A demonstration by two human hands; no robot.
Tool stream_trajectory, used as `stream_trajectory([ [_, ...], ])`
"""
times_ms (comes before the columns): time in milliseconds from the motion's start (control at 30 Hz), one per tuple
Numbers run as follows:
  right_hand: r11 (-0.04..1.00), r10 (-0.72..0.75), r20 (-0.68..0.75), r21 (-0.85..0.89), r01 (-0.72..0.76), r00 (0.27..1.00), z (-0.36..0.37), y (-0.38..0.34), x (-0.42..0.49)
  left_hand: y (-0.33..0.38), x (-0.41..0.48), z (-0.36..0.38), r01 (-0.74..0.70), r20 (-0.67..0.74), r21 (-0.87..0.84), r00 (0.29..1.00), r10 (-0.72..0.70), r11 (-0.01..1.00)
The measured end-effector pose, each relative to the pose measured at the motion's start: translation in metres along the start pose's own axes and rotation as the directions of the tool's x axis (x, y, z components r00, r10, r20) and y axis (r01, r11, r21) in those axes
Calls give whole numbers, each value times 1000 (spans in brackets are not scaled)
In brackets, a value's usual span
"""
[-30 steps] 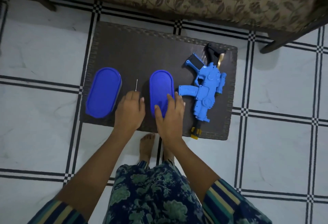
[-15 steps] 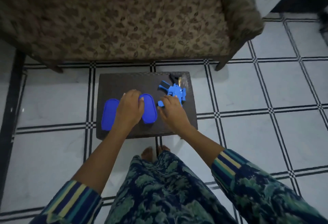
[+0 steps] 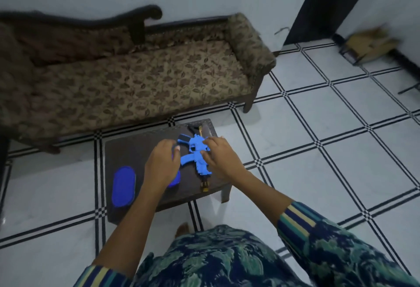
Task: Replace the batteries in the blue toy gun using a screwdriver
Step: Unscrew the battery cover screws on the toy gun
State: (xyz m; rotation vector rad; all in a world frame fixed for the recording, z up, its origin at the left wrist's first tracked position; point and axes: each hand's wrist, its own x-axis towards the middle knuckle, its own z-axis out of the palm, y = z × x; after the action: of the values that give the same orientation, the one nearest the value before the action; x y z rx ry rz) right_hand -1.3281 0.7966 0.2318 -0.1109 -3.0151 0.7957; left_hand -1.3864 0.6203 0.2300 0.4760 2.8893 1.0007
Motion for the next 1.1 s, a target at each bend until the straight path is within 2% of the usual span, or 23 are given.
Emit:
stream_trajectory([
  [200,998,-53,-30,32,54,998,-44,50,-15,54,4,25,51,-36,20,998,-51,998],
  [400,987,-160,-58,16,161,985,-101,112,-30,124,-4,72,138,-134,-14,981,-139,990],
  [667,978,-201,-25,54,202,979,-132,180,-20,170,3,116,207,-103,14,973,-205,978],
  [867,964,-258,71,89,252,963,-137,212,56,181,67,142,328,-151,11,934,-323,945],
  [1000,933,-358,144,86,349,922,-138,235,131,182,129,159,381,-201,-25,904,-378,924],
  [1100,917,-398,231,69,393,888,-146,239,186,185,172,159,453,-247,-73,855,-456,888],
])
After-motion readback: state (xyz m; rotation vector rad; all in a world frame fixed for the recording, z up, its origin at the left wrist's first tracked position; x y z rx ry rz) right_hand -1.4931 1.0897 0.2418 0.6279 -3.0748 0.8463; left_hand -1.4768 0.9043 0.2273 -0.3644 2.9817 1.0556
